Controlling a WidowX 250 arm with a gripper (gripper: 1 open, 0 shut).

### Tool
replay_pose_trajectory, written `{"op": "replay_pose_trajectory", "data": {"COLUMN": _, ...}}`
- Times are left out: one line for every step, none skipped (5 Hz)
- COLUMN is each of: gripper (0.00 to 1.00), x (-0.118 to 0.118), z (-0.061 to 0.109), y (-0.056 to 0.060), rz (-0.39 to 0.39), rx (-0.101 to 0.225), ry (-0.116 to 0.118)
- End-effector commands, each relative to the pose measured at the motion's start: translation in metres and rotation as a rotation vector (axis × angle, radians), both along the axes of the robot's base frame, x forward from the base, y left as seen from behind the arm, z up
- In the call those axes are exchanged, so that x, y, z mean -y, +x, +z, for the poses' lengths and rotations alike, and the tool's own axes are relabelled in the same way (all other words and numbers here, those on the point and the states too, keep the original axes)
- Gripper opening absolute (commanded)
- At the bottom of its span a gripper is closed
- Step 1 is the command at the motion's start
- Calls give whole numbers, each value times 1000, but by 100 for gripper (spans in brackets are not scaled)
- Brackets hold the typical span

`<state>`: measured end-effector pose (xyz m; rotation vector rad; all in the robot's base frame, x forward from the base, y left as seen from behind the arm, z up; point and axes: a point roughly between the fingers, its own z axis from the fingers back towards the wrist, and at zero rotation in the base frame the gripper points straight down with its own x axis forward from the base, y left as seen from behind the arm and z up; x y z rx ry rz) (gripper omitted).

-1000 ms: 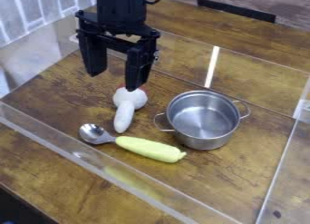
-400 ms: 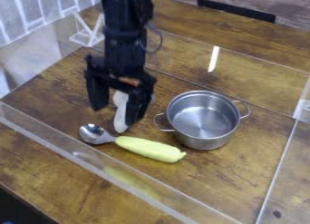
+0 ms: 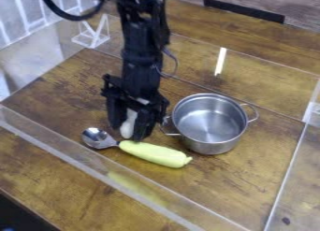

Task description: Put the mushroom in the silver pot

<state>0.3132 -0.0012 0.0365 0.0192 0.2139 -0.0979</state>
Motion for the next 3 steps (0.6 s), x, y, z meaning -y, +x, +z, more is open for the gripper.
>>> {"op": "replay_pose_trajectory", "data": {"gripper": 0, "x": 8, "z": 12, "y": 12, "rz": -43, "rx": 49, "ry": -1}}
{"op": "replay_pose_trajectory", "data": {"gripper": 0, "x": 14, "z": 20, "y": 14, "rz": -78, "rx": 57, "ry": -5}}
{"op": "replay_pose_trajectory", "data": {"gripper": 0, "x": 13, "z": 24, "y": 10, "rz": -139, "rx": 66, "ry": -12}}
